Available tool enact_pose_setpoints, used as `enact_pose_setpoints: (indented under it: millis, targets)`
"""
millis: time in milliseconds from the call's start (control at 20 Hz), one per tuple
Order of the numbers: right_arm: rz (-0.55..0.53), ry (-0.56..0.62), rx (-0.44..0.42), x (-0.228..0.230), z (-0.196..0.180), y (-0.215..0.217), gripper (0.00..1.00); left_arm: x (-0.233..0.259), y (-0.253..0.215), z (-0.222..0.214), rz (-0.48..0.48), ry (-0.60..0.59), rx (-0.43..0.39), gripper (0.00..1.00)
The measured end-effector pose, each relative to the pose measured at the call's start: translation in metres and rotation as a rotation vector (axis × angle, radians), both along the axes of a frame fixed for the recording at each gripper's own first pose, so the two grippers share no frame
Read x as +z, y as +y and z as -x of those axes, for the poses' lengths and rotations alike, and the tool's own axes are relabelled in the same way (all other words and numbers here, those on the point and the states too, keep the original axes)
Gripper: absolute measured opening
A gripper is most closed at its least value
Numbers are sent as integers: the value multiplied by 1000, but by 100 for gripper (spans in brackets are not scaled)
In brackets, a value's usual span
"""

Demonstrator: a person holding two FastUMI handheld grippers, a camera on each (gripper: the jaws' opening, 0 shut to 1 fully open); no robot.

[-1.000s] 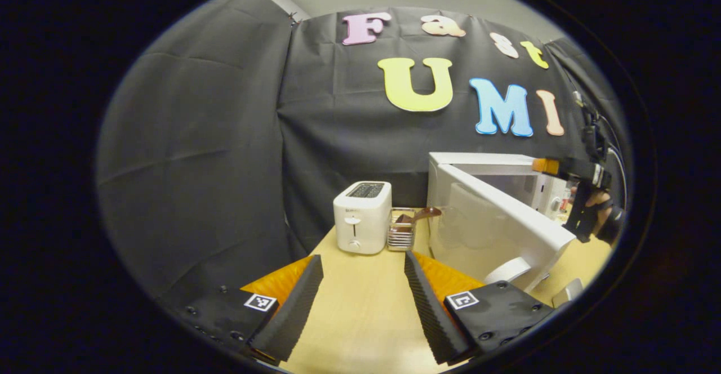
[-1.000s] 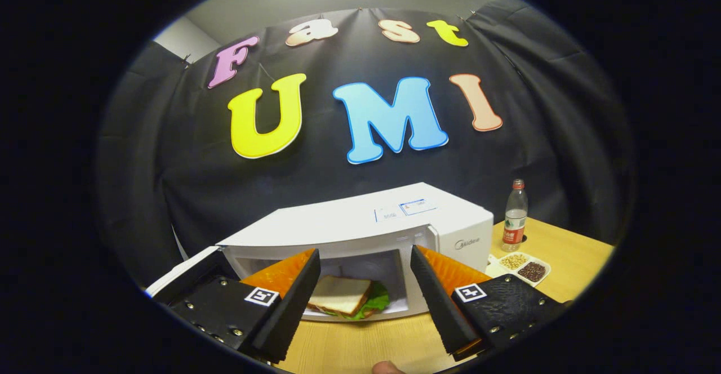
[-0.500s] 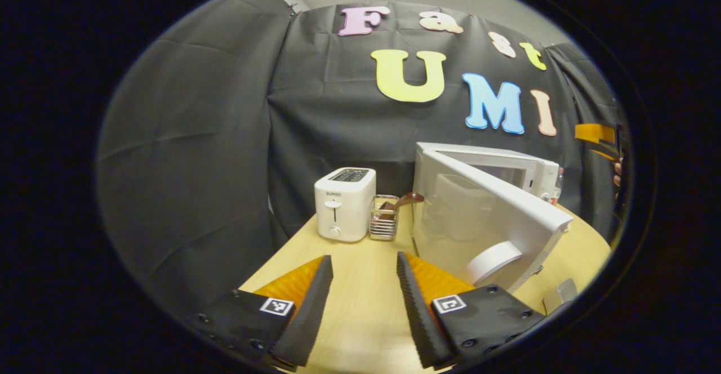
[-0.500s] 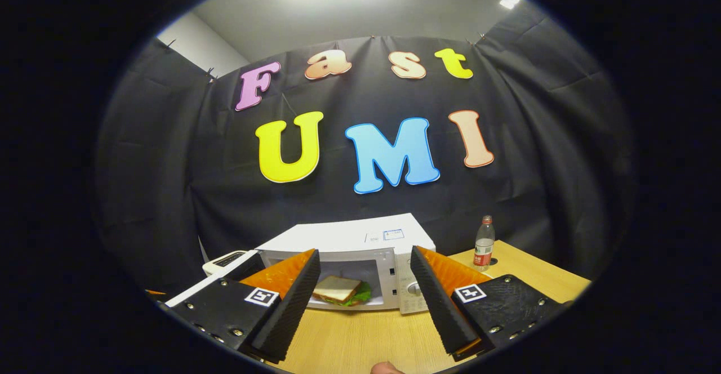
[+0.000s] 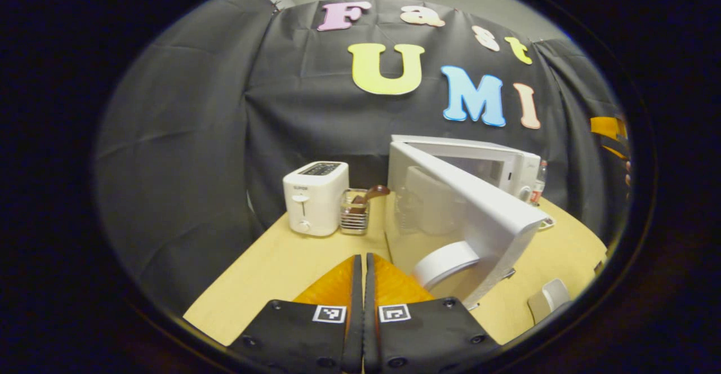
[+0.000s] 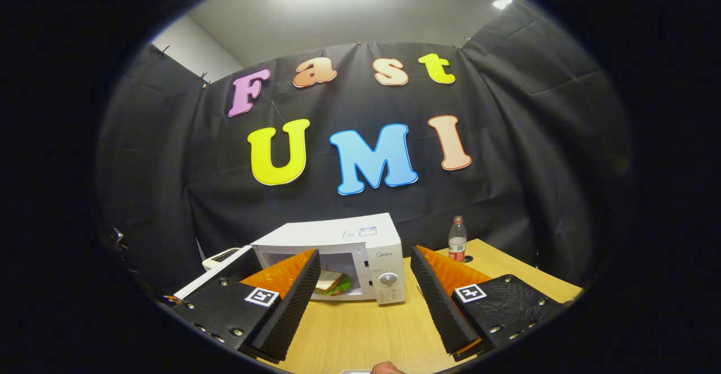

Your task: Open the microwave oven with the left hand, put the food in, and close the microwave oven.

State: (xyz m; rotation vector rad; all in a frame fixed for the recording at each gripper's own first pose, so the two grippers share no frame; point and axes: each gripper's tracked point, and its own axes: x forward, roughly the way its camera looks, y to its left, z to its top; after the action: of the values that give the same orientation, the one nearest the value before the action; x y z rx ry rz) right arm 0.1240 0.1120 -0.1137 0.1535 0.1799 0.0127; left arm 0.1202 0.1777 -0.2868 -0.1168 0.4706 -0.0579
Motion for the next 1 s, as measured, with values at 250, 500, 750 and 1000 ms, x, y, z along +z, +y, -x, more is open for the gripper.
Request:
enact_pose_setpoints:
  millis: [250,500,750,1000]
  targets:
    - [5,39,-49,-8,13,-32,98,8,-56,-7,23,-6,-133,7]
    - [41,40,-123,-4,19,-66,98,17,-120,-23,61,-21,-292,7]
    - [45,56,-197,-9,22,-88,98,20,-173,-46,73,-31,-425,7]
    - [53,70,-243,-17,24,-98,97,31,-209,-77,81,-63,-503,9]
